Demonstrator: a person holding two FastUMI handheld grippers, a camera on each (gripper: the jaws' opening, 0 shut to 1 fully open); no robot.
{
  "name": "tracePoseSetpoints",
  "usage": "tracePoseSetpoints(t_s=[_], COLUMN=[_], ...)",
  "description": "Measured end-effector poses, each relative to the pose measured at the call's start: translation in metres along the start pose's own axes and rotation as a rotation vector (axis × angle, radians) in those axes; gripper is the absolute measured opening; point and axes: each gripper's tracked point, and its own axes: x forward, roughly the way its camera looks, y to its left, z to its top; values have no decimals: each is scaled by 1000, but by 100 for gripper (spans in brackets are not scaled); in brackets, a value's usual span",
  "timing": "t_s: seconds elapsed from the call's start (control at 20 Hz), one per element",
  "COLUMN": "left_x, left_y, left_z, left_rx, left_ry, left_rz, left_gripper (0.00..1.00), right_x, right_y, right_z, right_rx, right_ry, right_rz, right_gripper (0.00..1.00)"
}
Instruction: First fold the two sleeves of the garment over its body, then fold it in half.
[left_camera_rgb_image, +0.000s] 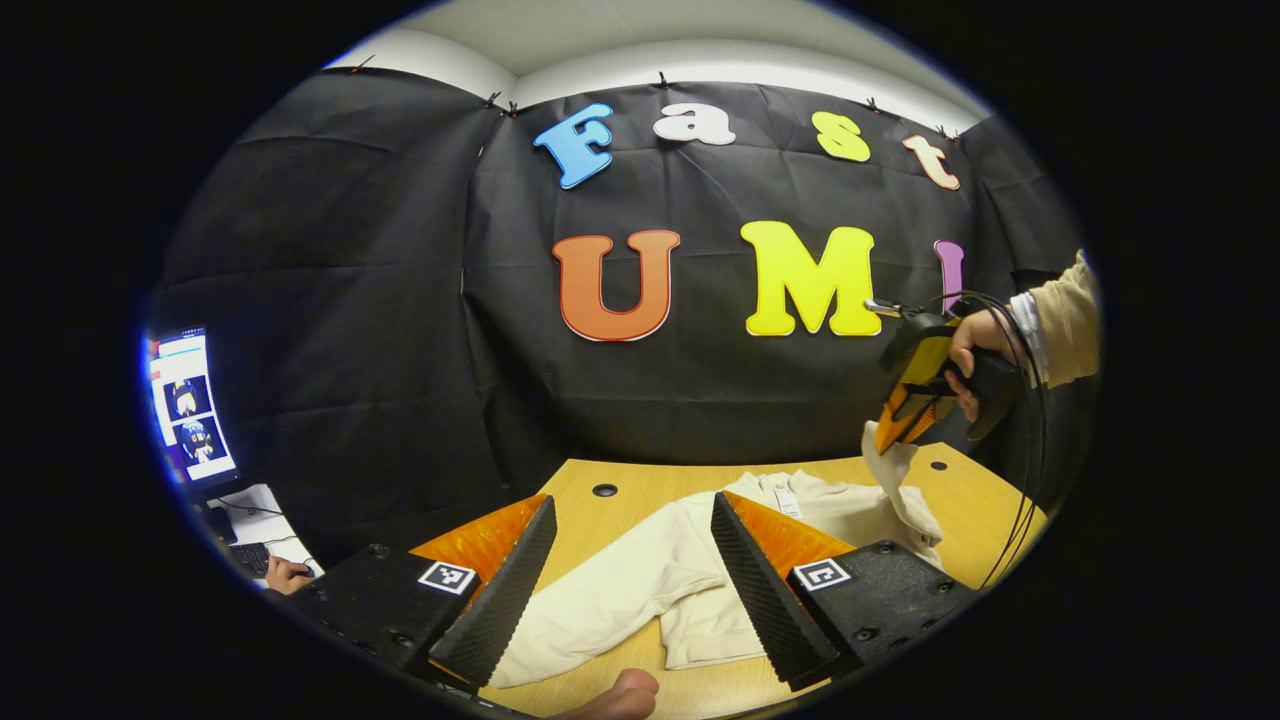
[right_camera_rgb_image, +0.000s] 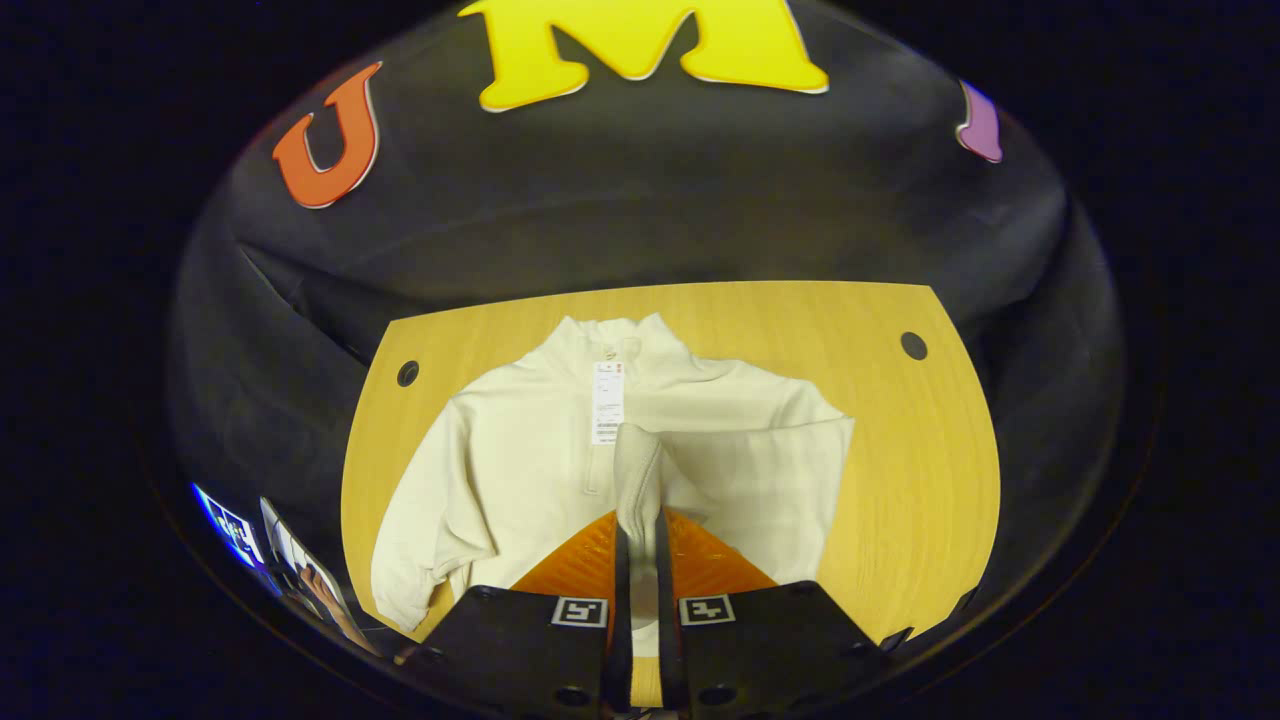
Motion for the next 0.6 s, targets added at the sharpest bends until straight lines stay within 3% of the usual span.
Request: tracePoseSetpoints(t_s=[0.3, 0.6], left_x=[1, 4], left_y=[12, 37], left_z=[-17, -30], left_rx=[-30, -25], left_ry=[54, 83], left_rz=[4, 36], left_gripper=[99, 99], right_x=[48, 91], right_y=[87, 158], right_z=[12, -2], right_rx=[-56, -69], right_ry=[37, 78], right_rz=[39, 78], right_gripper=[11, 12])
